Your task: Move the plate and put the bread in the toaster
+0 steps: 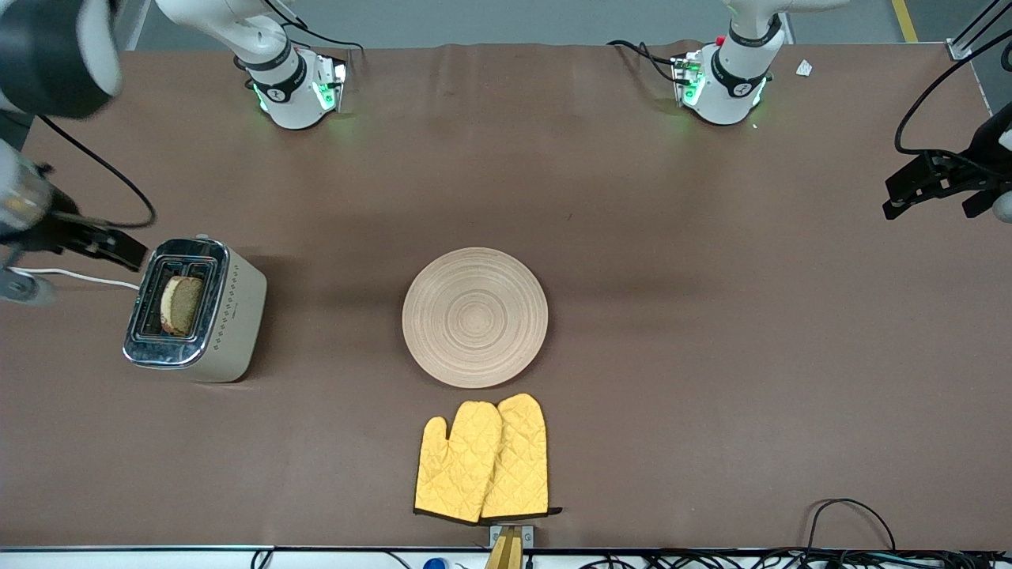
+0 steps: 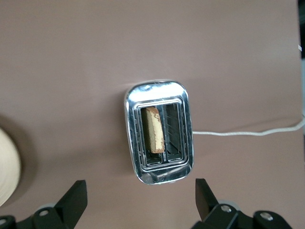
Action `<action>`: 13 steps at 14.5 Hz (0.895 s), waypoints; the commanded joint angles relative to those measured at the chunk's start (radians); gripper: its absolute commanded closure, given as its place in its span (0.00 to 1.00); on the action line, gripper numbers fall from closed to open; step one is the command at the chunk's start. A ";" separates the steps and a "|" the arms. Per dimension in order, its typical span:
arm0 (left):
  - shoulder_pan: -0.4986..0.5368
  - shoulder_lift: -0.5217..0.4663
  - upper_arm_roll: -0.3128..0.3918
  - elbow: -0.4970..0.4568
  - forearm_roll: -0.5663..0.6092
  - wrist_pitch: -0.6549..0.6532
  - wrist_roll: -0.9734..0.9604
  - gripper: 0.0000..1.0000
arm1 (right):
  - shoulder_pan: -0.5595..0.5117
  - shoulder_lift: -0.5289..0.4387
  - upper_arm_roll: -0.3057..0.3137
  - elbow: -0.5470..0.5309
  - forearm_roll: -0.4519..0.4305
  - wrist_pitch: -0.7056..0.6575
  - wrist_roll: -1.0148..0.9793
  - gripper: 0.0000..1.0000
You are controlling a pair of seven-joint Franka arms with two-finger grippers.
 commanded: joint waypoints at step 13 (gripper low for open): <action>0.012 -0.022 -0.002 0.016 0.015 -0.057 0.004 0.00 | -0.166 -0.109 0.015 -0.108 0.128 0.002 -0.201 0.00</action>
